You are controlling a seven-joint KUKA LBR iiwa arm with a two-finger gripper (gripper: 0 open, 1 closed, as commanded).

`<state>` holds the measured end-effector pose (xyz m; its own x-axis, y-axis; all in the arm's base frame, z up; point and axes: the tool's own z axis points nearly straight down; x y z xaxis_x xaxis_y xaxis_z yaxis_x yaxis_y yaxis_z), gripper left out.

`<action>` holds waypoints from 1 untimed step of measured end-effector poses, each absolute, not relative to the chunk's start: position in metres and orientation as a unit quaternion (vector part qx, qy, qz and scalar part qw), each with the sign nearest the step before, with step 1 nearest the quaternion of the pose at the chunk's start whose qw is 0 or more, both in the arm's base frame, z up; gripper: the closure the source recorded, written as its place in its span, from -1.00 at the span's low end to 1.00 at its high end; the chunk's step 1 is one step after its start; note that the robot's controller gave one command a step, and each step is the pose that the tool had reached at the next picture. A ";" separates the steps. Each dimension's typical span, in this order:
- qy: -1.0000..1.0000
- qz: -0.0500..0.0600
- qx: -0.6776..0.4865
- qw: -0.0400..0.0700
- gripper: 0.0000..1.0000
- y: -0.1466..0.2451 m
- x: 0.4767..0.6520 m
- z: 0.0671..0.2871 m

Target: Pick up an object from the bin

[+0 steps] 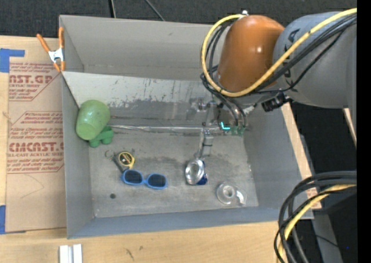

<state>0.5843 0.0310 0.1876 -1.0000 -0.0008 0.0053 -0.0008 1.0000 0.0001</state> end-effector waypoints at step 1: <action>-0.987 -0.001 0.162 0.002 -1.00 -0.032 0.543 0.073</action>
Offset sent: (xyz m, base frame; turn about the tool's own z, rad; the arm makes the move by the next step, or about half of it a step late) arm -0.0393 -0.0623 -0.1114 -0.3270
